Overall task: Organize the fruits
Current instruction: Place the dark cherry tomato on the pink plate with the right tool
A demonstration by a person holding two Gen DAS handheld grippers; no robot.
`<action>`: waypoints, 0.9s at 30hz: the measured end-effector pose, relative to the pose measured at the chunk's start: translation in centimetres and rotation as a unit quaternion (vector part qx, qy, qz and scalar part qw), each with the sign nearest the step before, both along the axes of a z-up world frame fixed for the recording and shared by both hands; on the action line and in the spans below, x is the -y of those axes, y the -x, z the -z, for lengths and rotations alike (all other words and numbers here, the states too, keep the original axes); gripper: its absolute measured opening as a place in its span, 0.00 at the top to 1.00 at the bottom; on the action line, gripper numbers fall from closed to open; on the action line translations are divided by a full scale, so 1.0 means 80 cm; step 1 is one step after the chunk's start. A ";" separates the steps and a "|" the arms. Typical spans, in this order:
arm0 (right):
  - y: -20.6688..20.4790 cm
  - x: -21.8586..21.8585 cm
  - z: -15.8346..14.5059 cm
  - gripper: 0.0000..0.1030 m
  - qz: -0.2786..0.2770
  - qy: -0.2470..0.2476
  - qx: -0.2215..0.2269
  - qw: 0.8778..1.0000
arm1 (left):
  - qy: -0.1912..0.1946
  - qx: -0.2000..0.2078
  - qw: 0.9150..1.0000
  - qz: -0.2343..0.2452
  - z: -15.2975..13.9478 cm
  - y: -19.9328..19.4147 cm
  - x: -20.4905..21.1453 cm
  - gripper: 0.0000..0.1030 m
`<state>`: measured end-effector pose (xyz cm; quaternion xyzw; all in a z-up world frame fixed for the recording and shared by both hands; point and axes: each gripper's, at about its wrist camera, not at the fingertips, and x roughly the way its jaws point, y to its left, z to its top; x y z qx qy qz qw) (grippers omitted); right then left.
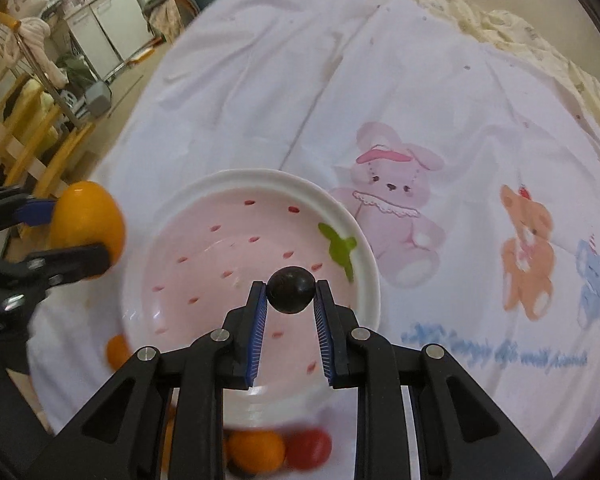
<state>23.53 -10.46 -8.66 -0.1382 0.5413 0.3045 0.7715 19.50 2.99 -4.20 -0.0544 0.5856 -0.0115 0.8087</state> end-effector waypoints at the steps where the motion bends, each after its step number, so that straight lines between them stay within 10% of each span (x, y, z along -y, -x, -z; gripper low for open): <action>1: -0.008 -0.006 0.012 0.76 -0.003 0.004 -0.009 1.000 | 0.000 -0.003 1.000 -0.001 0.003 -0.002 -0.001 0.47; 13: -0.037 -0.023 0.059 0.74 -0.001 0.001 -0.036 0.999 | 0.001 -0.031 0.999 -0.030 0.028 -0.013 -0.016 0.47; 18: -0.034 -0.013 0.054 0.37 0.018 -0.026 -0.033 0.999 | -0.003 -0.021 0.999 -0.034 0.029 -0.017 -0.012 0.47; 27: -0.011 0.037 0.016 0.28 0.048 -0.028 -0.022 0.998 | -0.022 -0.005 0.999 -0.033 0.032 -0.027 -0.006 0.47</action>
